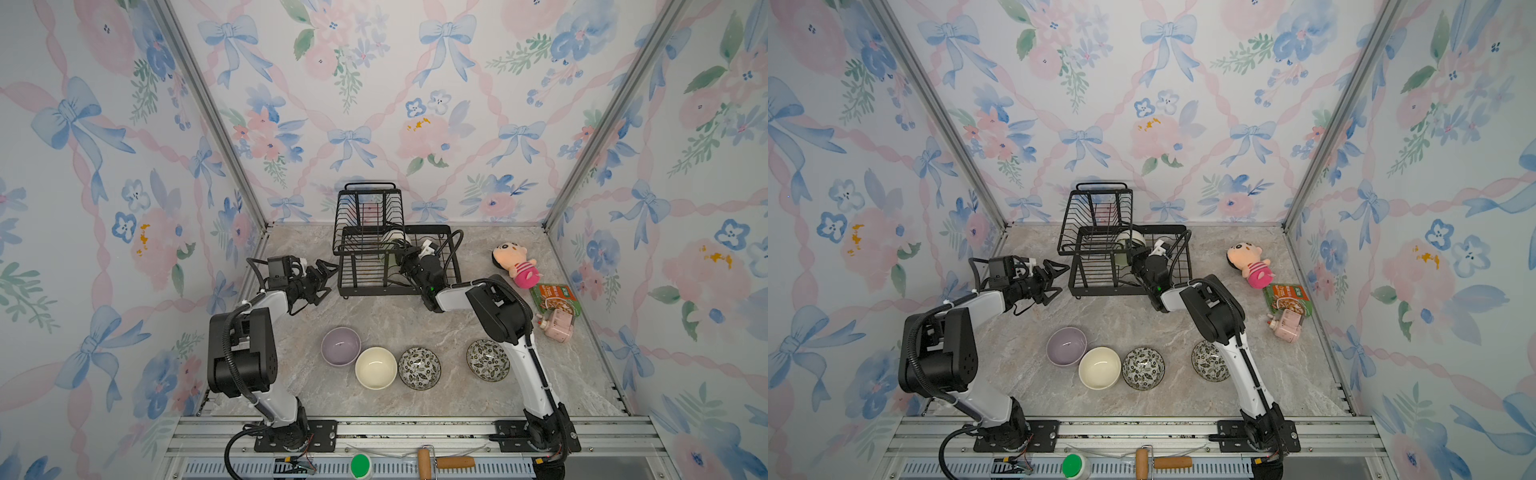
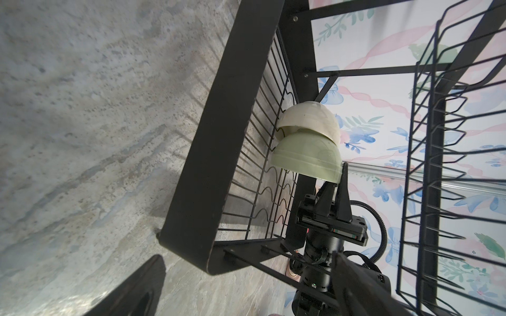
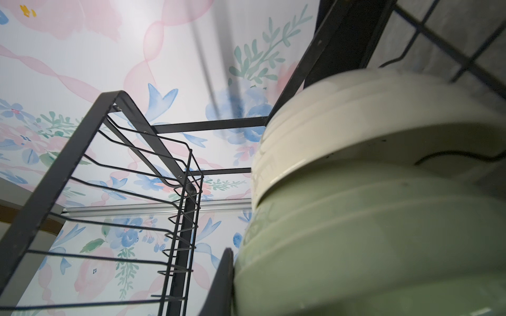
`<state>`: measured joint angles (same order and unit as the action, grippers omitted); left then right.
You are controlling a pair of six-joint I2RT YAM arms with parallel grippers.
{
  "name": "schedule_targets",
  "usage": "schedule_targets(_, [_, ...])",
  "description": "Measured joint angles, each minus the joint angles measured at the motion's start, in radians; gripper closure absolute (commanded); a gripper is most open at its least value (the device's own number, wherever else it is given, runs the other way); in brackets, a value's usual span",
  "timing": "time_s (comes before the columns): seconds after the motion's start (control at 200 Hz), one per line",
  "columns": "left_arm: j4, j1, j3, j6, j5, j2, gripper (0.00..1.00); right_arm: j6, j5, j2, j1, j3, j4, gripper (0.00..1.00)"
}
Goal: Load bowls into a dish rack
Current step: Place the bowl in the dish rack.
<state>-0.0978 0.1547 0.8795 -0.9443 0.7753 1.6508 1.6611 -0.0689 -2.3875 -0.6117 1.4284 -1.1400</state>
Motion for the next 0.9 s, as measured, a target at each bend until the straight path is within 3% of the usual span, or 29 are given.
schedule_targets(0.9, [0.045,0.000,0.000,0.018,-0.009,0.000,0.03,0.022,-0.015,0.100,-0.001,-0.093,0.150,0.49])
